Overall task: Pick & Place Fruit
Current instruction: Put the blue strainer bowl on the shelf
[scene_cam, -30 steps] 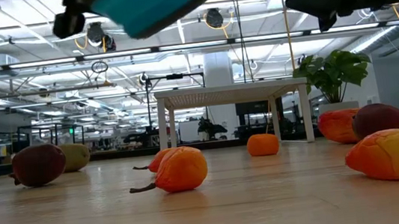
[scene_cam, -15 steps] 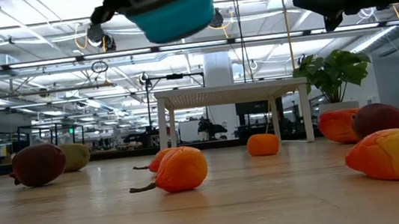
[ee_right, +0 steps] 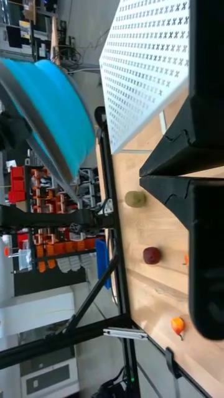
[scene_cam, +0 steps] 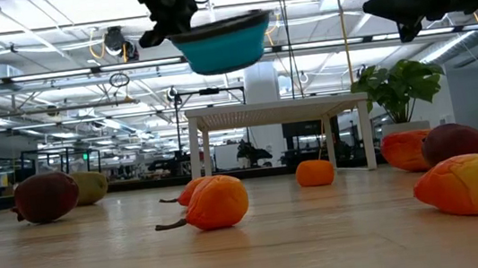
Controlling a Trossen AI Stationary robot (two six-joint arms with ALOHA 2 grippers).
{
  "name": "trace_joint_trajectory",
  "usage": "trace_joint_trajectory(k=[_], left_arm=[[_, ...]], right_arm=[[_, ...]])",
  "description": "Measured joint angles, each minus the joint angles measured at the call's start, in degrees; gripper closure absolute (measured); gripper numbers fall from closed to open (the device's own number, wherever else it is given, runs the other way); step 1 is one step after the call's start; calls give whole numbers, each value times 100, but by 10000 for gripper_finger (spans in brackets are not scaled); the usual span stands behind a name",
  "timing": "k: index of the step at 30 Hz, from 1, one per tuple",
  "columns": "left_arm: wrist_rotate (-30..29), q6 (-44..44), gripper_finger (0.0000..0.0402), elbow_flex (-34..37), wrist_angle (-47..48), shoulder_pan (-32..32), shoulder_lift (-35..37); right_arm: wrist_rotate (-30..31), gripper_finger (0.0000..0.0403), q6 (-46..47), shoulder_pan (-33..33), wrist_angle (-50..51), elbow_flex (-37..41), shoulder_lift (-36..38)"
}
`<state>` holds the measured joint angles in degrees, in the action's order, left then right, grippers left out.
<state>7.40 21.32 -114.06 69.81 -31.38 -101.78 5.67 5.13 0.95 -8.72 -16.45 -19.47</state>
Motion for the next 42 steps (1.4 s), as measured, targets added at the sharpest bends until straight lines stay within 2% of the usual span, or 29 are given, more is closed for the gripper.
trace_joint_trajectory(k=[4, 10, 21, 32, 42], left_arm=[[236, -41, 401, -345, 266, -283, -283], [606, -111, 401, -387, 379, -560, -467], [741, -102, 401, -387, 314, -785, -692], [991, 423, 402, -387, -48, -925, -800], [1115, 428, 402, -381, 105, -1031, -854]], right_arm=[[-2, 403, -47, 0, 214, 0, 109], [0, 403, -129, 0, 462, -4, 293], [17, 403, -131, 0, 690, -7, 538], [24, 403, -131, 0, 689, -7, 538], [24, 403, -131, 0, 766, -7, 538]])
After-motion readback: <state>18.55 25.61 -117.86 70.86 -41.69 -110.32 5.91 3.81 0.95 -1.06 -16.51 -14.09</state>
